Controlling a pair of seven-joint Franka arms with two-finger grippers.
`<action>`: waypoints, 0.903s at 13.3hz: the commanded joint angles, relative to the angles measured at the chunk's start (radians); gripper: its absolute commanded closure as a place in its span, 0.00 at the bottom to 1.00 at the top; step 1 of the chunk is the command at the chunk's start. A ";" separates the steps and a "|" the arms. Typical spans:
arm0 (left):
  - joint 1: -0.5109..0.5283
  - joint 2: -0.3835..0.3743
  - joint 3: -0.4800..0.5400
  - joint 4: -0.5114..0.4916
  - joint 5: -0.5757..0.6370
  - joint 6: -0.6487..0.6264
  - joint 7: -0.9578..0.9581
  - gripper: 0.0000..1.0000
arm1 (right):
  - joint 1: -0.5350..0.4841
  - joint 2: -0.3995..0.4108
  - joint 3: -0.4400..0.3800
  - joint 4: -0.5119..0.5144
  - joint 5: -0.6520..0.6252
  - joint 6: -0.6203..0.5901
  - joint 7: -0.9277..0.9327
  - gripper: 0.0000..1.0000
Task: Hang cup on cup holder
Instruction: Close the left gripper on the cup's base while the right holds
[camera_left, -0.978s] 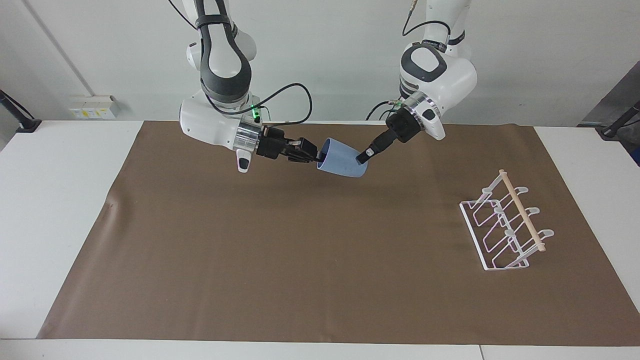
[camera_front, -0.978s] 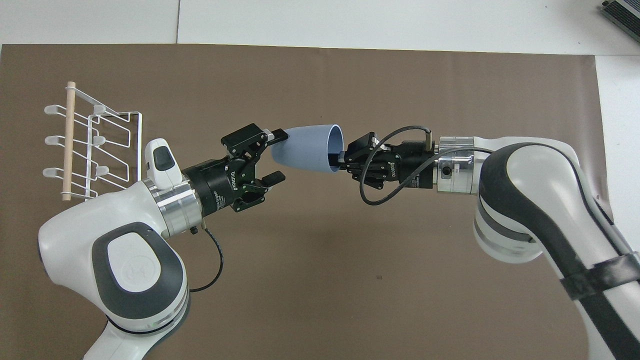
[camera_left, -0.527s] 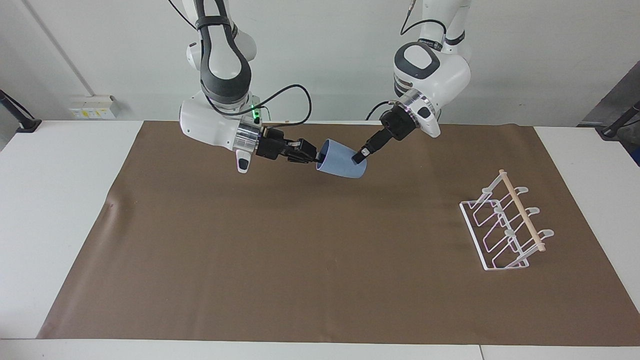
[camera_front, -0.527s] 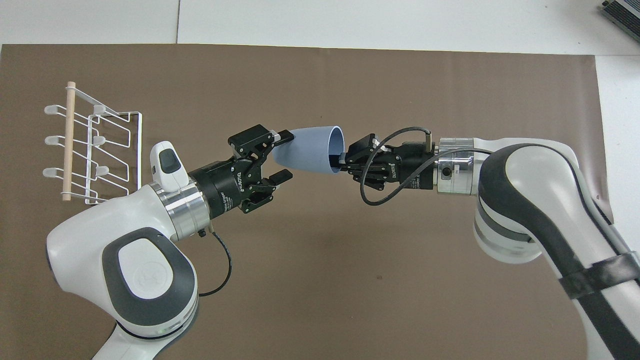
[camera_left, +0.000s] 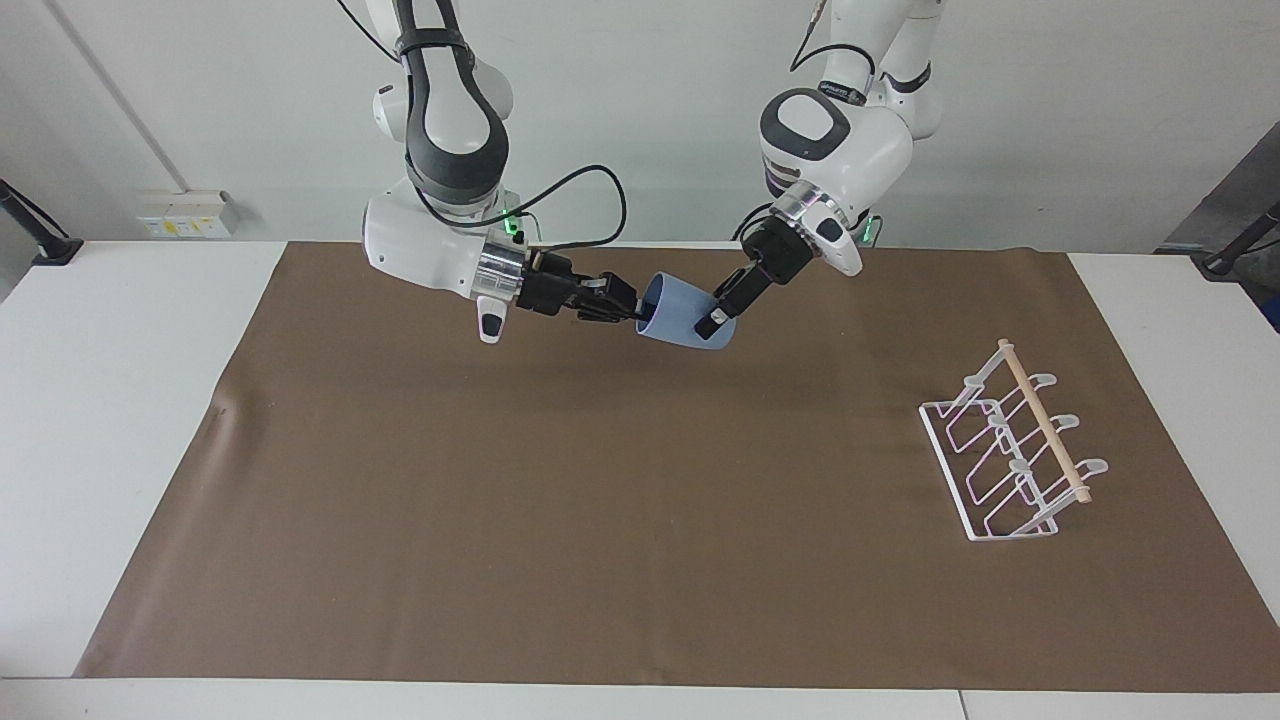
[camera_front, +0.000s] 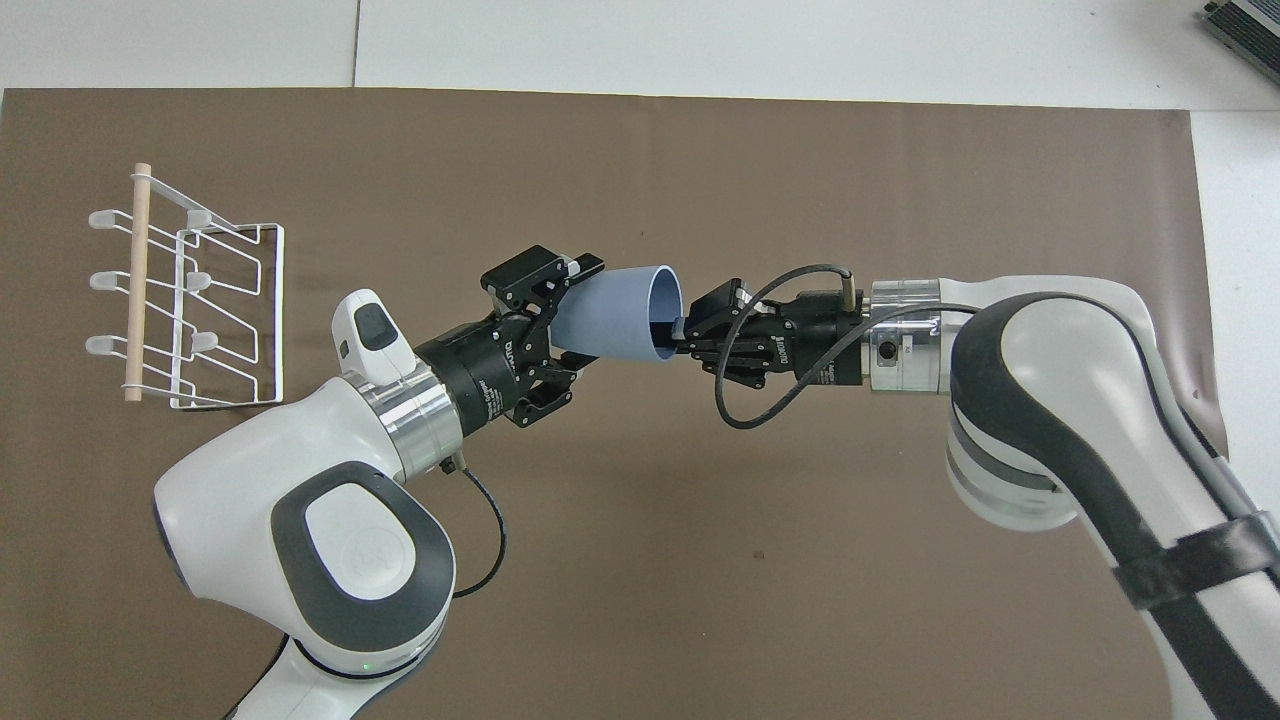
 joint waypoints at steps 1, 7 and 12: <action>-0.001 0.020 -0.004 0.020 -0.014 0.023 -0.005 0.24 | -0.006 -0.018 0.002 -0.006 -0.023 -0.011 0.002 1.00; -0.004 0.017 -0.015 0.011 -0.008 0.023 0.004 0.93 | -0.005 -0.018 0.002 -0.003 -0.023 -0.010 0.002 1.00; 0.003 0.016 -0.015 0.003 0.002 0.033 0.006 1.00 | -0.005 -0.017 0.002 0.001 -0.024 -0.002 0.001 0.00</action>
